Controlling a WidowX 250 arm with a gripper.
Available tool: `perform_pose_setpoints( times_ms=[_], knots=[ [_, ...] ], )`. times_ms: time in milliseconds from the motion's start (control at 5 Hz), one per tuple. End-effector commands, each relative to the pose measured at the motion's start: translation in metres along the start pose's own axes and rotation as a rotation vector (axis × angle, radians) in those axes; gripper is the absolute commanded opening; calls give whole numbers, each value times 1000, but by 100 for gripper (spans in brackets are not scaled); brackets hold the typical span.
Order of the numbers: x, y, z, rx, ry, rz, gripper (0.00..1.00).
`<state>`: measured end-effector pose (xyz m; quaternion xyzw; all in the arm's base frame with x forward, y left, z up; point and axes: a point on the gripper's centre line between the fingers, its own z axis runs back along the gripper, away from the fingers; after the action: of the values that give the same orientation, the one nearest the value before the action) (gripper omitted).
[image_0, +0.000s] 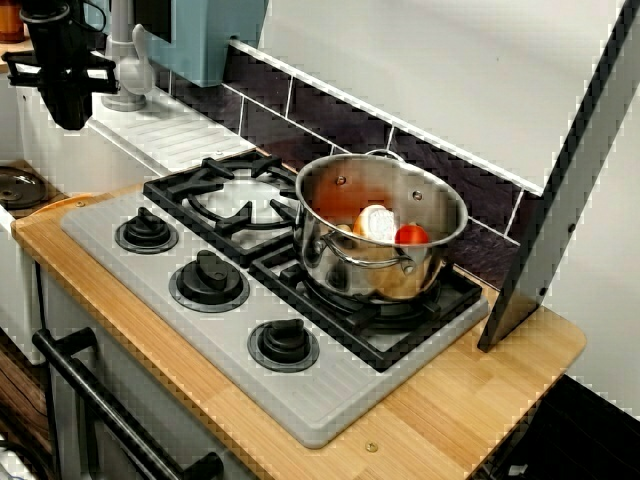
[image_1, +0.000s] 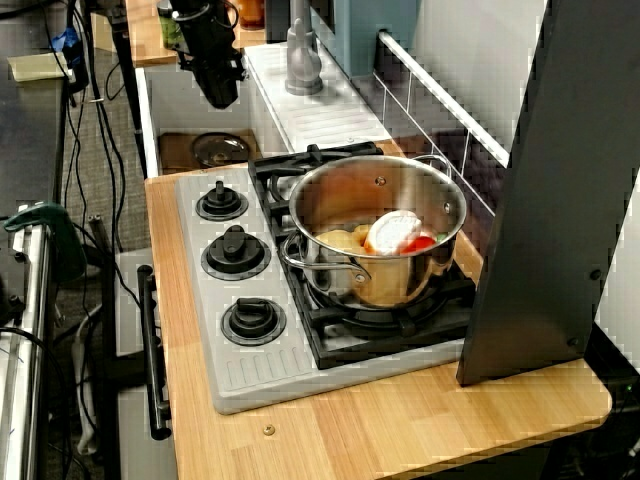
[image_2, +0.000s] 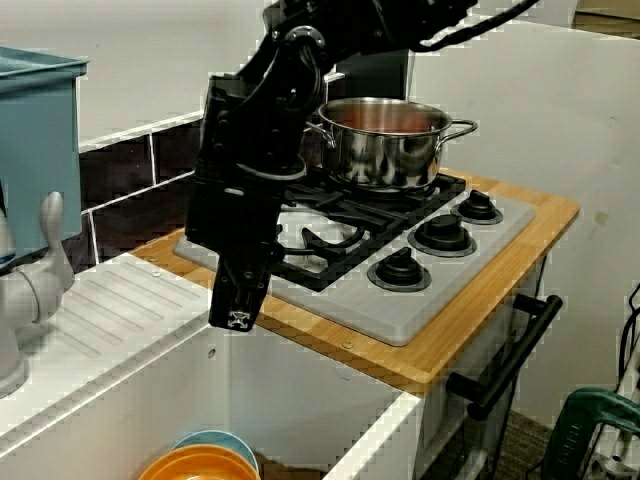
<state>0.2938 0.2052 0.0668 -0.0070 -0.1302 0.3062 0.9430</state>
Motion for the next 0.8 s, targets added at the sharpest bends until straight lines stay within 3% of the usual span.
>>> perform_pose_setpoints(
  times_ms=[0, 400, 600],
  knots=[
    [15, 15, 1, 26, -37, 57, 0],
    [22, 20, -5, 42, -27, 84, 0],
    [23, 20, -5, 39, -20, 87, 59]
  ],
)
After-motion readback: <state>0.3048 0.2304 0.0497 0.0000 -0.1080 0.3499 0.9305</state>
